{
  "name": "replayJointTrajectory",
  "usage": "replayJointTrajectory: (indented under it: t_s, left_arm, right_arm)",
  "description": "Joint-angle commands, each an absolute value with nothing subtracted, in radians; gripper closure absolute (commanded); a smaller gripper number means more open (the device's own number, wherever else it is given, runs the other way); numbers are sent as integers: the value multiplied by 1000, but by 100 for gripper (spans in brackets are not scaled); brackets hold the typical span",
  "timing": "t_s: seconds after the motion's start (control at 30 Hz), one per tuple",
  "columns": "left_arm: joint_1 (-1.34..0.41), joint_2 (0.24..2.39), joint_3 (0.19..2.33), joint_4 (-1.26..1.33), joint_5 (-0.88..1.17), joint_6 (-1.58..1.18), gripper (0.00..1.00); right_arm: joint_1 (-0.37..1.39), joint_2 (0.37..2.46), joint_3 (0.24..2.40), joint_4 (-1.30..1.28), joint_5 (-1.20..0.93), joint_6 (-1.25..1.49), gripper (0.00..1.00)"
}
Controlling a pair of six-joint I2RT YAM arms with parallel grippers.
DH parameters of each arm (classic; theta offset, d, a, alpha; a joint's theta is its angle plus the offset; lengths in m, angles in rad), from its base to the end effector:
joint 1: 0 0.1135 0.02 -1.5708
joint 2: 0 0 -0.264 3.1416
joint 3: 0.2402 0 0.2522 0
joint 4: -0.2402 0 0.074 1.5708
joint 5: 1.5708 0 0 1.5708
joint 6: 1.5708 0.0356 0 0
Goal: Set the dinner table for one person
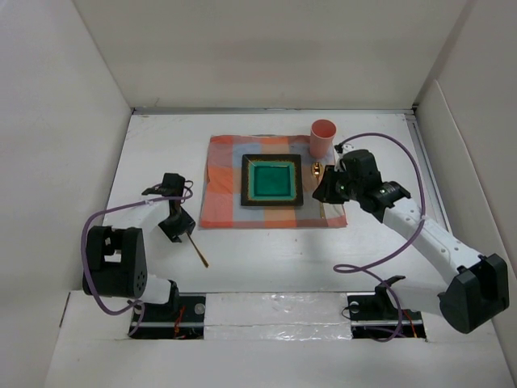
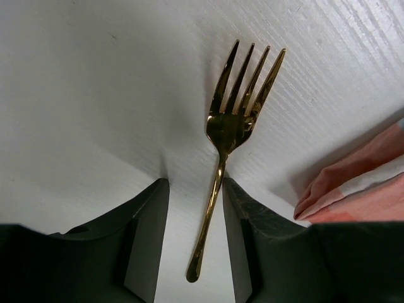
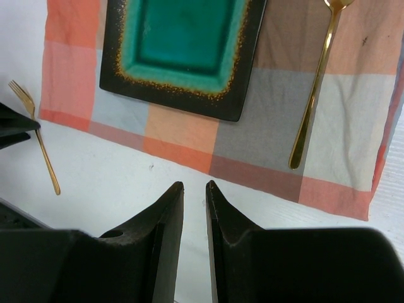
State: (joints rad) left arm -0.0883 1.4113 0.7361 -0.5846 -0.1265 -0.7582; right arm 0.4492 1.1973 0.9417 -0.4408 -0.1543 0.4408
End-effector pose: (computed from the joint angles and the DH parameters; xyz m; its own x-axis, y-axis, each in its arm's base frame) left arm 0.2397 -0.0167 0.1638 -0.7223 -0.6208 -0.3048 -0.6165 0.7777 -0.1232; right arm 0.2315 0.1177 0.2854 -0.7510 0.1060 -0.6518 -0.2376 0.8776 0.4165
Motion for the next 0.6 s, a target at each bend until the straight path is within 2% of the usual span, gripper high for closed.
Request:
replayJointTrajectory:
  t_s: [0.0,0.2,0.27,0.3,0.57]
  left_arm:
    - [-89,1468,756,-610,-117,-735,71]
    - [-188,1511,755,-607,-146,-755,81]
    - [-201,1555,761,-614,-167,-765,90]
    - [-212,1560,762,-617,-170,-768,100]
    - [-212,1373,859,-708,-213,-698,100]
  right_arm:
    - [460,1219,1027,-403,-152,423,73]
    - [451,1226,1051,-390,-152,429,73]
    - [442,1223,1057,-390,-153,428,73]
    - [442,1220,1057,-391,-156,429,73]
    - [422,1192,1042,-396,-166,434,73]
